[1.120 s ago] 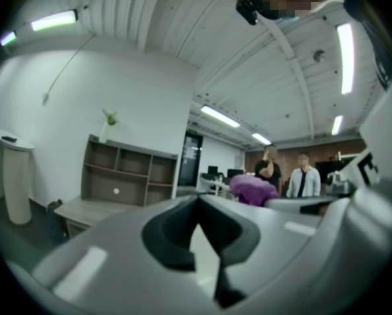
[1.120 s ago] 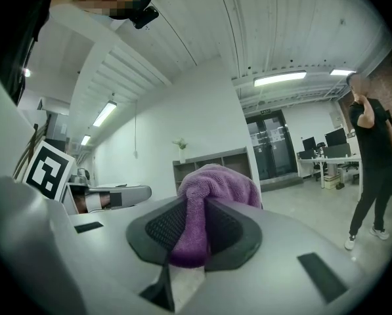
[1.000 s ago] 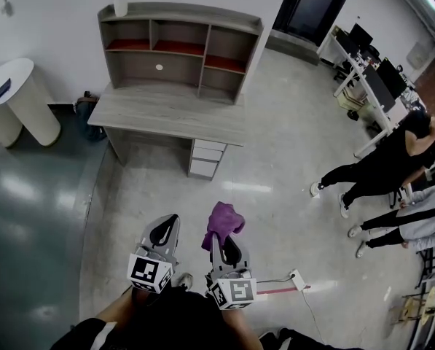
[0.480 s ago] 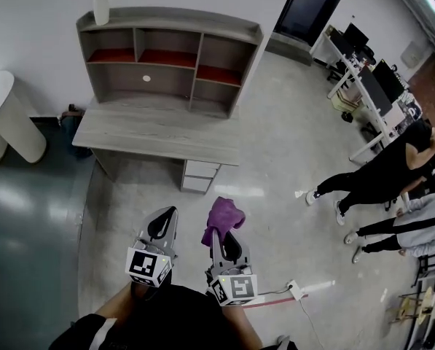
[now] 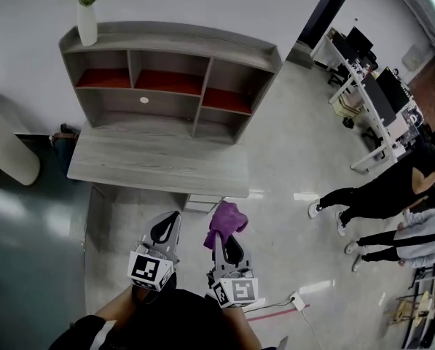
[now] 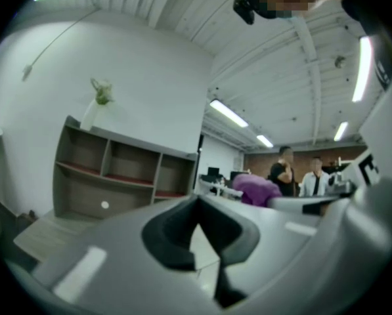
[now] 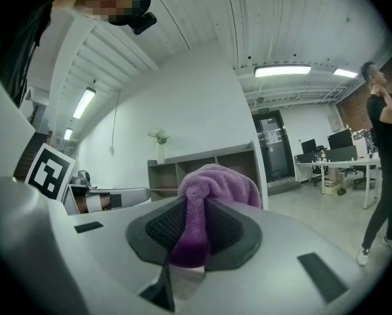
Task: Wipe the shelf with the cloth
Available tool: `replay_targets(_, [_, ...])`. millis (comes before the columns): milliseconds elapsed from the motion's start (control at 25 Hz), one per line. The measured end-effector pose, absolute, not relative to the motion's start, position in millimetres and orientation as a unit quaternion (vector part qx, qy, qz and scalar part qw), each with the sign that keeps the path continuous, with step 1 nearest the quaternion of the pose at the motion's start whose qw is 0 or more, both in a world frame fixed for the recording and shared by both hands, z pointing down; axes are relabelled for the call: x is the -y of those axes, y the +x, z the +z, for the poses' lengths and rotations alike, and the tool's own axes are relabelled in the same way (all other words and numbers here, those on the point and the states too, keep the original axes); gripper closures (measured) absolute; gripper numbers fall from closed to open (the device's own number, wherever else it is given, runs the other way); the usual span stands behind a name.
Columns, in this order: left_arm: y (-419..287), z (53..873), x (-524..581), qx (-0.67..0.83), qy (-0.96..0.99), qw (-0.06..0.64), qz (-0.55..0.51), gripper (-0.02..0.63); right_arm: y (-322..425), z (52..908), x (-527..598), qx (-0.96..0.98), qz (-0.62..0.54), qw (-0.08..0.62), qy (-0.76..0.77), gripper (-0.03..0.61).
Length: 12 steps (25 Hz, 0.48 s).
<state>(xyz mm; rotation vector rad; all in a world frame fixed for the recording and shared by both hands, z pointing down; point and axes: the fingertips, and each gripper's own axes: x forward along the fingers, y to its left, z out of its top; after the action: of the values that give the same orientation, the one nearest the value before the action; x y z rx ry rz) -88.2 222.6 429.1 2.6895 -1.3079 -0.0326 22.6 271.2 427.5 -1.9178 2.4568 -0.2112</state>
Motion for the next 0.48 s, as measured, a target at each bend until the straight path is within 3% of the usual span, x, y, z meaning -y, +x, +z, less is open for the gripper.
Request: replay_targets(480, [-79, 438, -114, 0.398, 0.912, 0.095, -0.01, 0.611, 22, 427, -169, -0.767, -0.068, -0.001, -0.639, 0.509])
